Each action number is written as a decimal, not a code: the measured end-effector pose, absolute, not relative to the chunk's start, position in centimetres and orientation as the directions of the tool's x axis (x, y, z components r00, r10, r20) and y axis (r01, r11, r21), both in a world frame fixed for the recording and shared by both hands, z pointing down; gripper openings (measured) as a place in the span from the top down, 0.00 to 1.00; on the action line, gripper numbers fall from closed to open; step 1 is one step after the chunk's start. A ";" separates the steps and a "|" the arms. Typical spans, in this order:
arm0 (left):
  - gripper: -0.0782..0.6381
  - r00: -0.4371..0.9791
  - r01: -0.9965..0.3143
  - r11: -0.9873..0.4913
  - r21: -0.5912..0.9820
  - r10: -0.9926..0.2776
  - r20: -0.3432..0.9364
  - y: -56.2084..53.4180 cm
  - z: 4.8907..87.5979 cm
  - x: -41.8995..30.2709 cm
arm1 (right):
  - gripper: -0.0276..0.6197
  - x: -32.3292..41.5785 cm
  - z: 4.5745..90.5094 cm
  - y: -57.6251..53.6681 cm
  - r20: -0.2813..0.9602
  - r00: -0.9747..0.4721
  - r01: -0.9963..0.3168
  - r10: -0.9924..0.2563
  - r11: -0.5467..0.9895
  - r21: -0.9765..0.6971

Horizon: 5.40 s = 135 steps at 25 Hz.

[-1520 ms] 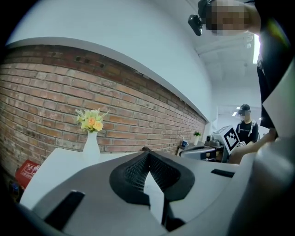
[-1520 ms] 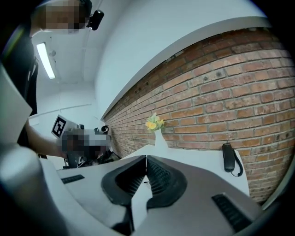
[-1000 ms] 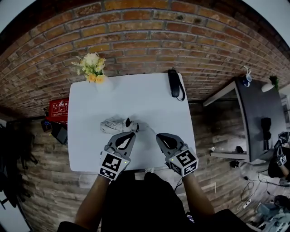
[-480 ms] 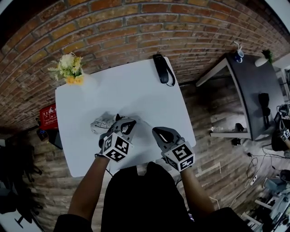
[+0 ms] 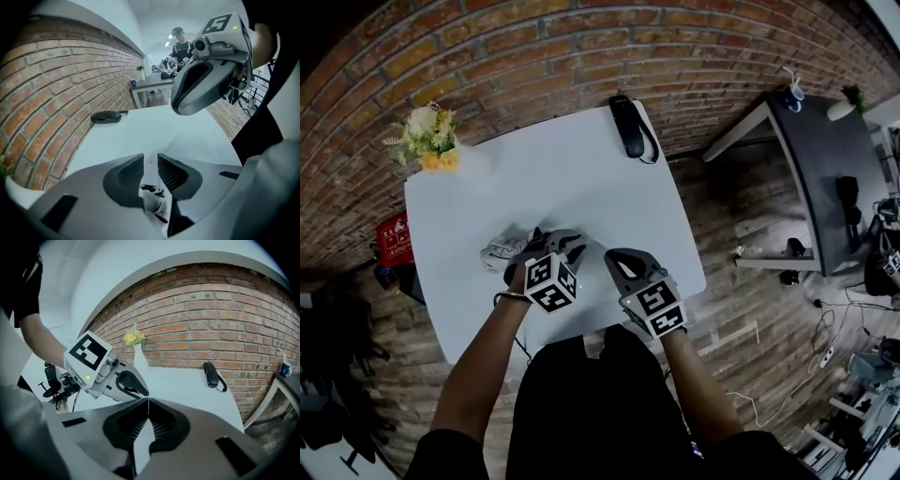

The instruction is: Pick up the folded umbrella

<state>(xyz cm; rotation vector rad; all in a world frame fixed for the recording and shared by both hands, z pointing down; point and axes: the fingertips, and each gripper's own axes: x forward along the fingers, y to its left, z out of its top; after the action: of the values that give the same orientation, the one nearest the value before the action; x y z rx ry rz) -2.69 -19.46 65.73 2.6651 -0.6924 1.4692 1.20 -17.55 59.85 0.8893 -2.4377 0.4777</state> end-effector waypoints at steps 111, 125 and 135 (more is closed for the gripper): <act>0.67 0.268 -0.959 -0.284 0.017 -0.880 0.392 -19.2 47.7 -23.0 | 0.93 -7.9 52.6 -14.6 0.428 -0.844 -0.416 -0.324 0.898 -0.141; 0.67 0.389 -0.920 -0.389 0.052 -0.886 0.251 -19.6 40.1 -17.6 | 0.93 -6.8 49.1 -15.2 0.317 -0.858 -0.459 -0.404 0.880 -0.122; 0.67 0.418 -0.907 -0.419 0.041 -0.887 0.198 -19.8 35.4 -16.3 | 0.93 -6.0 45.5 -16.5 0.243 -0.856 -0.494 -0.456 0.861 -0.122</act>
<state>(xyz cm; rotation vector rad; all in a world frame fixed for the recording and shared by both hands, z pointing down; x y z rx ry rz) -16.32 -19.75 35.42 2.5231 -1.6074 0.2198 -5.96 -16.48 45.48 0.7306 -2.8298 0.2663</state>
